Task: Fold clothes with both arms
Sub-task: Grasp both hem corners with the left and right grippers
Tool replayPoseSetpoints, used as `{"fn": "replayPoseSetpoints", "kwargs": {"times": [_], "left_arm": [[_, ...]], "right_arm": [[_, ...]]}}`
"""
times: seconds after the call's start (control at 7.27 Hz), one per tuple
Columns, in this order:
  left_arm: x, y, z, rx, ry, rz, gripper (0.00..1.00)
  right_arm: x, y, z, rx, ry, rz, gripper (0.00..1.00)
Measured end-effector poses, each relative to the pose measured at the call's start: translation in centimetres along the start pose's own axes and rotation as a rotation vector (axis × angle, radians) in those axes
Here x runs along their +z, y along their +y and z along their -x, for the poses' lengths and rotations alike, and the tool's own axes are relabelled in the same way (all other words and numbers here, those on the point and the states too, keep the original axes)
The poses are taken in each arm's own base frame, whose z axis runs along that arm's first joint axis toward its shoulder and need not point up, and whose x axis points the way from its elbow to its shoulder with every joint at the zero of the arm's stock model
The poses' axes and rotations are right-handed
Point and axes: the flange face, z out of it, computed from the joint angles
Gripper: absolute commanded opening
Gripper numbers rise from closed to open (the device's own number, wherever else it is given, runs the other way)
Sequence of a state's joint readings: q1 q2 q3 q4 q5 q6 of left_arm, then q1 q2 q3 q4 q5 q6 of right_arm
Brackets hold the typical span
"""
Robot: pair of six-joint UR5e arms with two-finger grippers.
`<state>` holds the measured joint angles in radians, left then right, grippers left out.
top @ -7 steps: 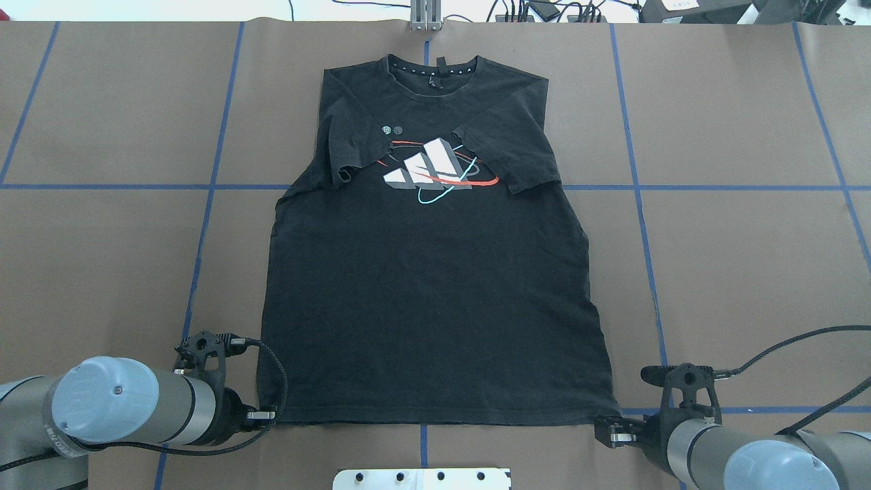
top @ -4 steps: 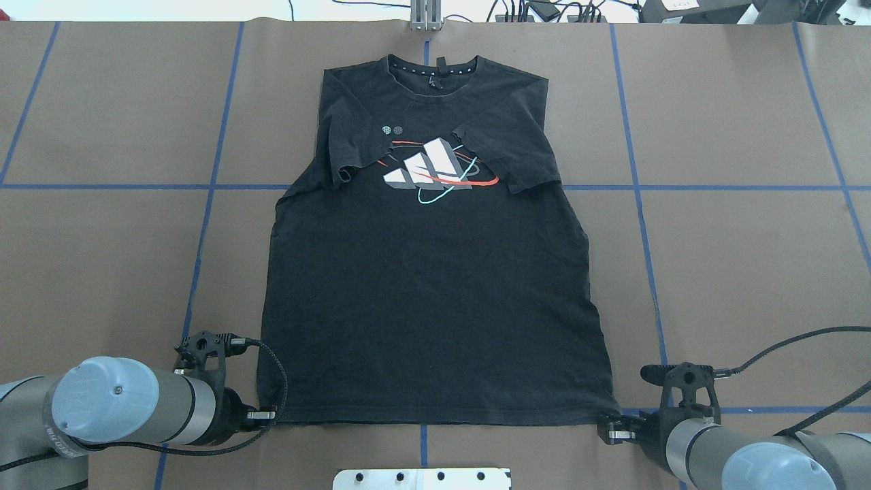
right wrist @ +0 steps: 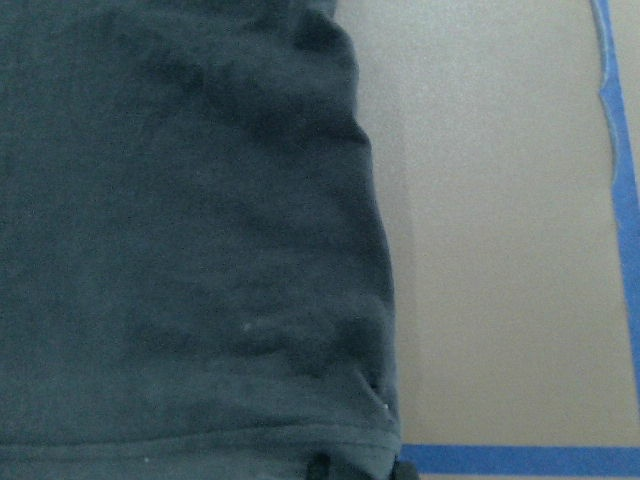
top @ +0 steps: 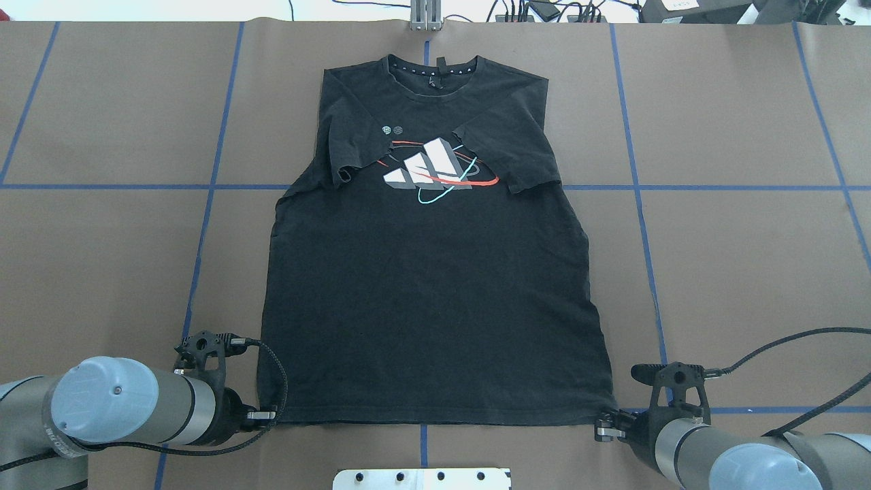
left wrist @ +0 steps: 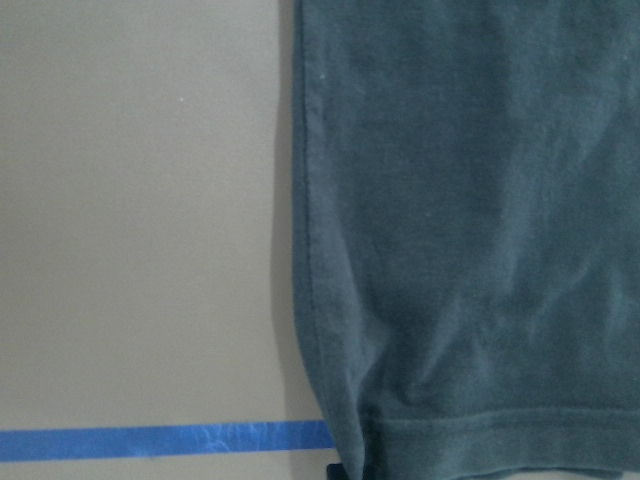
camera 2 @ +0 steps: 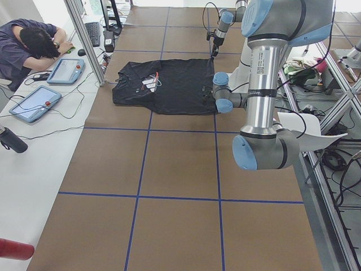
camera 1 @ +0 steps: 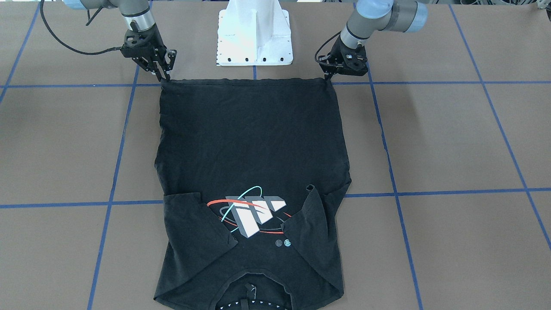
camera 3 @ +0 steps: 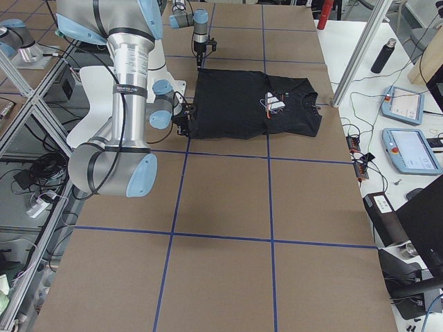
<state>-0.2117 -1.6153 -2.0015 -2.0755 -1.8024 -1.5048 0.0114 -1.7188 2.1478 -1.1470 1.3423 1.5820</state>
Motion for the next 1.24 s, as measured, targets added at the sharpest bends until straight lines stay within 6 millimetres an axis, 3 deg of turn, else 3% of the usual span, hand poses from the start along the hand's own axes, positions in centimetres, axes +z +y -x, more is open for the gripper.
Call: {"fn": "replayPoseSetpoints", "kwargs": {"times": [0.55, 0.69, 0.83, 1.24], "left_arm": [[-0.08, 0.01, -0.07, 0.0, 0.002, 0.0, 0.0], [-0.09, 0.01, -0.11, 0.001, 0.003, 0.0, 0.0], [-0.09, 0.01, -0.12, 0.001, 0.003, 0.0, 0.0], [-0.23, 0.05, -0.23, 0.001, 0.006, 0.001, 0.0]], "right_arm": [[-0.1, -0.29, 0.11, 0.006, 0.0, -0.005, 0.27], [-0.11, -0.36, 0.11, 0.006, 0.0, -0.006, 0.19], [-0.07, -0.37, 0.09, 0.006, 0.001, -0.006, 0.0], [-0.08, -0.47, 0.08, 0.008, 0.001, -0.007, 0.0]]}}
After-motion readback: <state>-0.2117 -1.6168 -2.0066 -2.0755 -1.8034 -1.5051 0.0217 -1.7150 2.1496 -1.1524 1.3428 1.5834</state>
